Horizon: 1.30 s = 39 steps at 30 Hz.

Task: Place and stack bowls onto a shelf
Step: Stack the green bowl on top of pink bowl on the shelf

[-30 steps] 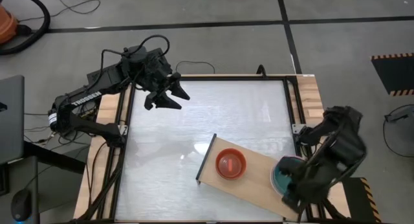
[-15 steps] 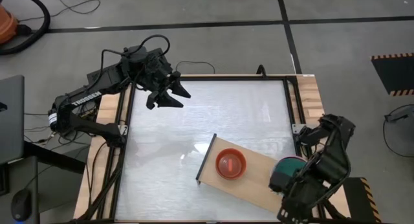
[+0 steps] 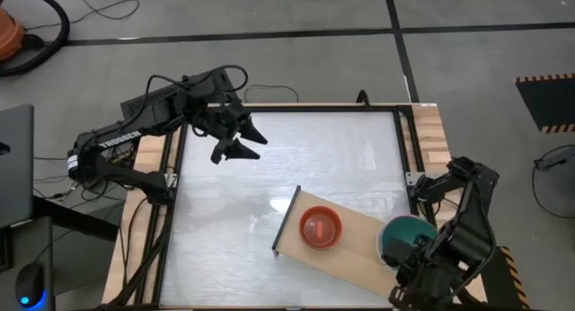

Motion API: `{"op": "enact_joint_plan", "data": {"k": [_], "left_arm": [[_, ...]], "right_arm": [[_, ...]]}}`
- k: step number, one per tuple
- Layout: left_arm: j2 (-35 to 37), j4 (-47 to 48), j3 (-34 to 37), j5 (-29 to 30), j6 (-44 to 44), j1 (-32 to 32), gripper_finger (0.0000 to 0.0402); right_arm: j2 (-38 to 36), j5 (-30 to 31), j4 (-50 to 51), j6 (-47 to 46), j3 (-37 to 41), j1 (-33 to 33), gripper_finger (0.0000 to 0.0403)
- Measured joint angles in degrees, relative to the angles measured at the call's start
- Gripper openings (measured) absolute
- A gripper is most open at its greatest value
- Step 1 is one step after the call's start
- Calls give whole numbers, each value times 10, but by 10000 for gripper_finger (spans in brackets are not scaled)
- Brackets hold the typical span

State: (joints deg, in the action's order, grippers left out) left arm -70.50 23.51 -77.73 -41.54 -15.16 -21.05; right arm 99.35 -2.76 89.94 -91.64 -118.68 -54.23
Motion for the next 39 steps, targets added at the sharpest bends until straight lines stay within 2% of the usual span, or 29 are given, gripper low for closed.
{"op": "enact_joint_plan", "data": {"k": [3,7,13,15,20,22,27,34,39], "left_arm": [[0,-2,0,23,4,12,279],[0,-9,0,55,7,30,279],[0,-10,0,75,5,45,279],[0,-9,0,77,5,50,279],[0,-10,0,85,-2,65,279],[0,-9,0,95,-3,70,279],[0,-9,0,101,-5,72,279],[0,-9,0,125,-7,72,279],[0,-9,0,125,-17,72,279]], "right_arm": [[0,-1,2,0,28,-1,20],[-4,-13,-13,28,16,-1,26],[-40,69,-1,5,-34,-30,22],[-62,127,0,-17,-40,-53,18],[-125,401,0,-100,8,-146,18],[-139,453,0,-107,48,-164,18],[-147,400,3,-141,157,-146,18],[-138,406,1,-143,244,-131,29],[-138,446,-9,-127,263,-131,18]]}}
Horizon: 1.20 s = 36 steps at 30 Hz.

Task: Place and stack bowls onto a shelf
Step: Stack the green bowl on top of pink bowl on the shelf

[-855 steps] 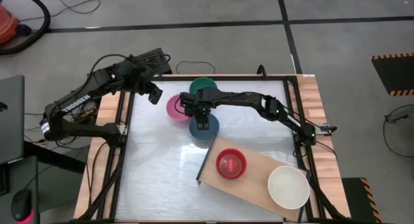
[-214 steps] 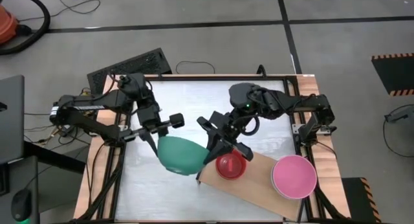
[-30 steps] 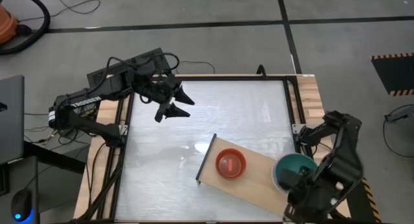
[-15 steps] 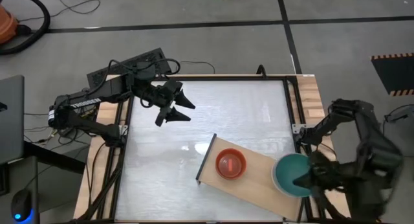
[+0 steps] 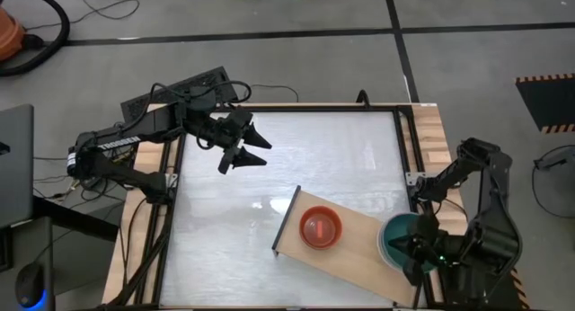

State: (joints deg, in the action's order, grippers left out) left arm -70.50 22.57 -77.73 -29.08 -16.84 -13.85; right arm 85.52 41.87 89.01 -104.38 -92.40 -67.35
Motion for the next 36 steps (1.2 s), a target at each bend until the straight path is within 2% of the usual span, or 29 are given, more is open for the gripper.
{"op": "enact_joint_plan", "data": {"k": [8,13,16,29,36], "left_arm": [[0,0,0,0,-4,0,279],[0,0,0,0,-5,0,279],[0,0,0,1,-5,0,279],[0,0,0,28,-4,0,279],[0,0,0,28,-8,0,279]], "right_arm": [[-2,36,9,44,-51,10,29],[-2,144,-19,123,-78,-15,18],[12,175,-22,134,-75,-17,18],[122,182,-22,128,-68,24,22],[140,180,-12,120,-68,40,23]]}}
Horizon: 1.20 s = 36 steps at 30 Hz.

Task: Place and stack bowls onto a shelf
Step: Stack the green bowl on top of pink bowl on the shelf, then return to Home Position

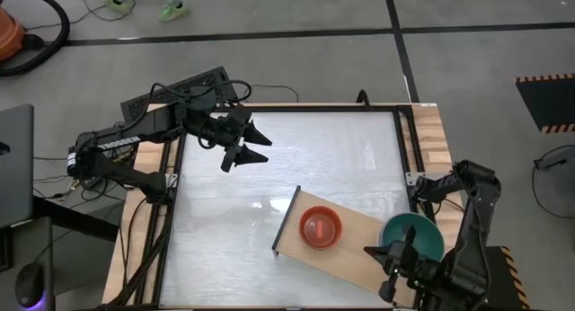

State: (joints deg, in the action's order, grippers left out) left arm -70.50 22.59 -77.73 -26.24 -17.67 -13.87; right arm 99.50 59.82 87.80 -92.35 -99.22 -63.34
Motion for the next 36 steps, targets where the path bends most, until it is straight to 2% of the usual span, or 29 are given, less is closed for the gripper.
{"op": "enact_joint_plan", "data": {"k": [5,8,12,18,23,30,33,36], "left_arm": [[0,0,0,1,-8,0,279],[0,0,0,1,-8,0,279],[0,-1,0,1,2,0,279],[0,-1,0,1,9,0,279],[0,-1,0,1,18,0,279],[0,14,0,1,20,0,279],[0,12,0,10,20,0,279],[0,-4,0,15,18,0,279]], "right_arm": [[-9,9,-4,10,-8,10,24],[-29,32,-4,46,-34,18,31],[-61,31,22,76,-46,38,31],[-107,-17,22,85,-3,87,20],[-112,-54,24,74,43,126,35],[-107,-42,22,54,38,69,22],[-101,-12,23,51,43,42,18],[-96,80,22,65,42,35,31]]}}
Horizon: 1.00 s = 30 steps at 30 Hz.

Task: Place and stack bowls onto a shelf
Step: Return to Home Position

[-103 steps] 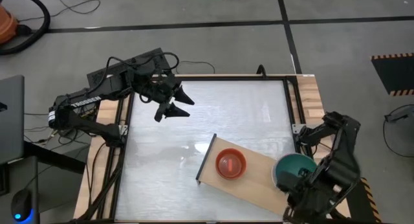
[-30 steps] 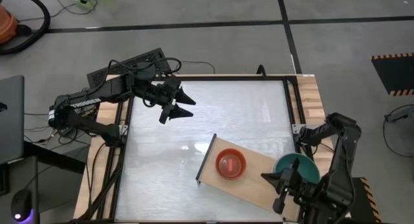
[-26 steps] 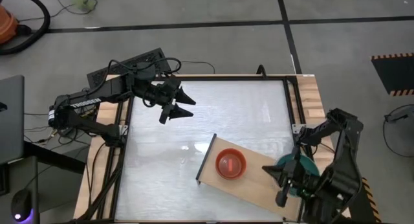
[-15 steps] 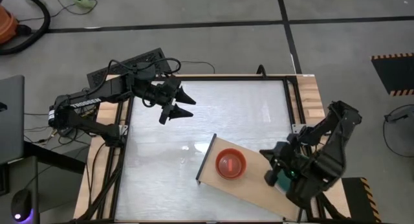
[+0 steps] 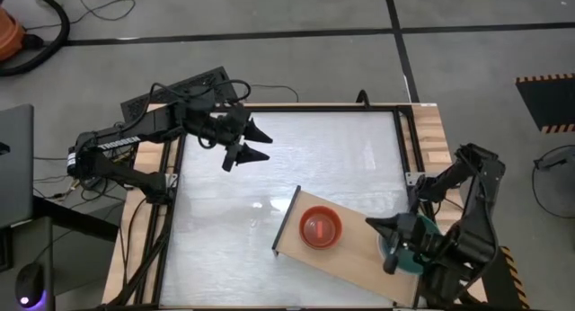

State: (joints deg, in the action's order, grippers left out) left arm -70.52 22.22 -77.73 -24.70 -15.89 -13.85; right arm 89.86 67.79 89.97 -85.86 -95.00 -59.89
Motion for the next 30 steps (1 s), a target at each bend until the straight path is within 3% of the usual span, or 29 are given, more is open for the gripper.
{"op": "enact_joint_plan", "data": {"k": [5,12,17,21,23,26,27,30], "left_arm": [[0,-36,-11,-6,-59,-11,279],[0,-55,-70,-55,-81,-34,279],[2,-54,-173,-61,-114,-50,279],[17,-54,-249,-78,-68,-49,279],[24,-54,-276,-78,-12,-49,279],[38,-46,-299,-80,-17,-50,279],[45,-44,-301,-104,1,-50,279],[65,-39,-301,-258,105,-58,279]], "right_arm": [[-17,129,-19,97,-45,10,57],[-59,226,-22,355,-177,31,57],[-94,227,-50,539,-318,46,58],[-125,210,-65,549,-388,46,58],[-144,179,-67,550,-401,46,58],[-175,134,-49,533,-393,46,58],[-183,111,-40,550,-390,45,58],[-208,47,-35,570,-387,43,58]]}}
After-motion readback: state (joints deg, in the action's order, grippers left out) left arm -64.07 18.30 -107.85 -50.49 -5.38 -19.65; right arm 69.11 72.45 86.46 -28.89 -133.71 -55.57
